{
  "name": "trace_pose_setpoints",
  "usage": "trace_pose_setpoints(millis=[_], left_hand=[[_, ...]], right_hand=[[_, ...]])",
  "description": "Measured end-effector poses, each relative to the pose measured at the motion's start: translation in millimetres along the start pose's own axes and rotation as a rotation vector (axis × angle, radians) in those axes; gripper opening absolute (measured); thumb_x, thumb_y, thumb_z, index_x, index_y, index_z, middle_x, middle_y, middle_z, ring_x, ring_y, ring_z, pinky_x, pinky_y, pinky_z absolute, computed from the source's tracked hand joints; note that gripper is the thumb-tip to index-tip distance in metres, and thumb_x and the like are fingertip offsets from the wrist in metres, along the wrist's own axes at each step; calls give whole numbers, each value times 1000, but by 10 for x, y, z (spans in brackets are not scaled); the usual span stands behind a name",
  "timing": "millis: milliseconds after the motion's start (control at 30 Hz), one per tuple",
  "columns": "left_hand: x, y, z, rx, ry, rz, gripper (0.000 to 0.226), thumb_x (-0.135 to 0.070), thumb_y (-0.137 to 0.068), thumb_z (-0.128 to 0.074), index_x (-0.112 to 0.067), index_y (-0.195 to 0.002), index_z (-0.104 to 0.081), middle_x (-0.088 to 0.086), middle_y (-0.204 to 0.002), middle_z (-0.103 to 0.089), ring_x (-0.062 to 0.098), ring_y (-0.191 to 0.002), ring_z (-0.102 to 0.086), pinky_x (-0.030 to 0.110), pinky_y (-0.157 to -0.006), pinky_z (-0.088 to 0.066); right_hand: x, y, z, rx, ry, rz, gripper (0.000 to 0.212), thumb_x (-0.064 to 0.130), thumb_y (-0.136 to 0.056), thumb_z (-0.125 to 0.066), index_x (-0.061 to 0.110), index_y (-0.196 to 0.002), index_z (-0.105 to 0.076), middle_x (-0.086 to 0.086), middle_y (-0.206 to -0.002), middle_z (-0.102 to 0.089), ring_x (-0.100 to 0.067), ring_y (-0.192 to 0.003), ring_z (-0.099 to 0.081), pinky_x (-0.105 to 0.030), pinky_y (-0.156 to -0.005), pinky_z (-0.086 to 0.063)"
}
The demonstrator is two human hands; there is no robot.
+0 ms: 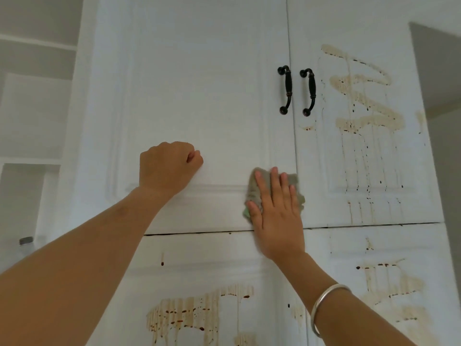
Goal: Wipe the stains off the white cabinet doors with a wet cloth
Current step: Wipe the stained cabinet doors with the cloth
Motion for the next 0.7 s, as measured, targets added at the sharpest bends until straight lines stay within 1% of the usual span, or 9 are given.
trace_pose_setpoints(millis=[67,200,267,367,433,533,633,700], left_hand=[[-148,38,-45,19,2,-37,39,-28,-89,-47,-15,-55,-31,1,-49,-30,19,-48,-27,27,-50,-23],[-694,73,-247,100,-28,-231,41,-33,-92,-44,-15,-56,-34,-1,-49,-35,20,-49,-36,26,-48,-22],[-989,18,-323,97,-41,-286,42,-35,-93,-42,-16,-57,-34,-1,-49,-36,19,-50,-39,26,-47,-19],[-1378,-89,-424,91,-38,-337,42,-35,-94,-40,-18,-57,-32,-3,-50,-35,15,-48,-35,25,-47,-19],[-1611,-133,-506,94,-5,-342,42,-34,-94,-40,-18,-57,-30,-3,-51,-34,15,-48,-33,25,-47,-21],[-2027,-173,-715,105,55,-334,41,-32,-93,-43,-19,-57,-30,-4,-51,-32,14,-48,-29,25,-47,-23],[-2244,-188,-921,126,60,-307,41,-32,-93,-42,-19,-57,-29,-3,-51,-31,14,-47,-28,25,-48,-24],[-2338,-190,-1028,112,43,-273,41,-32,-93,-42,-19,-56,-29,-4,-50,-30,13,-45,-26,25,-46,-22]], right_hand=[[-159,18,23,-1,6,-57,61,51,-101,-4,24,-156,0,-7,-163,2,-22,-150,7,-41,-122,-2],[-478,17,75,-7,-7,-129,63,52,-100,-5,23,-156,1,-6,-163,3,-21,-150,7,-41,-122,-2],[-689,5,113,2,5,-106,64,54,-99,-4,25,-155,3,-4,-163,6,-19,-150,10,-40,-122,2],[-1061,-23,178,42,15,-2,63,55,-98,-3,28,-154,8,-1,-163,9,-16,-149,13,-38,-121,6],[-1369,-26,225,62,44,46,62,54,-99,-2,29,-154,10,0,-163,9,-16,-149,13,-38,-121,5],[-1977,-17,295,83,74,49,60,54,-99,-1,31,-153,12,0,-163,11,-15,-149,14,-36,-121,6],[-2418,-10,328,99,52,-20,60,54,-97,-1,35,-150,21,2,-161,18,-12,-147,20,-34,-120,9],[-2642,-26,331,83,26,-75,61,53,-96,-2,33,-150,19,-1,-161,17,-13,-147,21,-37,-121,8]])
Point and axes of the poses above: each hand's wrist, its own y-axis away from the middle knuckle, its own z-axis out of the back of the hand, x = y × z, the point moved 3 cm from there along -y, towards the middle knuckle
